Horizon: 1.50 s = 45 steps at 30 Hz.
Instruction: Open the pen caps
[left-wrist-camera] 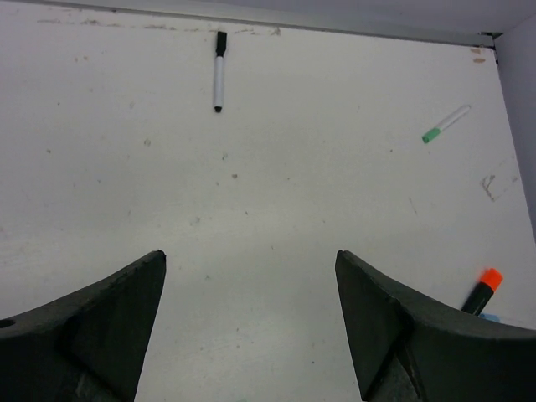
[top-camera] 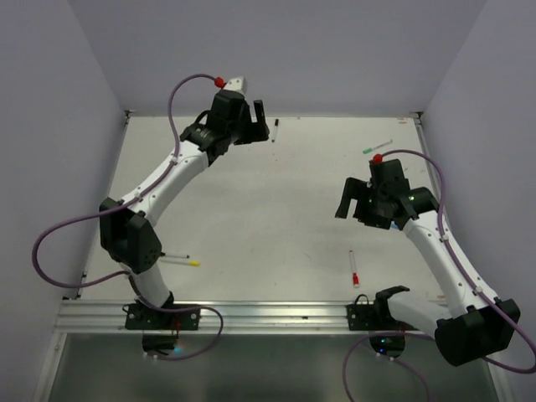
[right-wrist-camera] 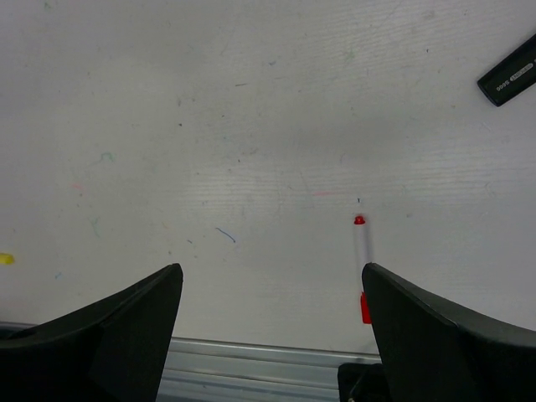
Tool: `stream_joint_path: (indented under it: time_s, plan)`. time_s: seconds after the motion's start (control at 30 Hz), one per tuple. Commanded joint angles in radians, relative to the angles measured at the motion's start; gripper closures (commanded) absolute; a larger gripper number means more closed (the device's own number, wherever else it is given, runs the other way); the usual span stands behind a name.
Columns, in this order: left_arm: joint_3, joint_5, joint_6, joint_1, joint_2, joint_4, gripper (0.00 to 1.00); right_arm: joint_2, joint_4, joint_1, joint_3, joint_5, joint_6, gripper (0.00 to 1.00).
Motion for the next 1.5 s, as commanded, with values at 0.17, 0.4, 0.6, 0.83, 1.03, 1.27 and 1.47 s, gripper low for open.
stream_joint_path:
  time_s: [0.17,0.4,0.6,0.83,1.03,1.27,1.47]
  plan:
    - [0.317,-0.057,0.243,-0.018,0.335,0.101,0.25,-0.029,0.014,0.000,0.043,-0.051,-0.001,0.07]
    - [0.287,-0.109,0.401,-0.019,0.459,0.424,0.24,-0.040,-0.007,0.000,0.060,-0.069,-0.015,0.07]
    - [0.483,-0.062,0.467,-0.019,0.678,0.486,0.27,-0.049,-0.020,0.002,0.069,-0.047,-0.015,0.07]
    - [0.503,-0.072,0.447,-0.012,0.769,0.622,0.32,-0.064,-0.034,0.002,0.078,-0.021,-0.010,0.07]
    - [0.566,-0.055,0.416,0.017,0.855,0.632,0.38,-0.066,-0.018,0.000,0.074,-0.014,-0.001,0.07]
    - [0.641,-0.014,0.381,0.040,0.927,0.531,0.43,-0.072,0.000,0.000,0.041,0.000,-0.003,0.06]
    - [0.637,0.066,0.275,0.088,0.932,0.469,0.44,-0.083,0.028,0.000,0.012,-0.003,-0.003,0.05]
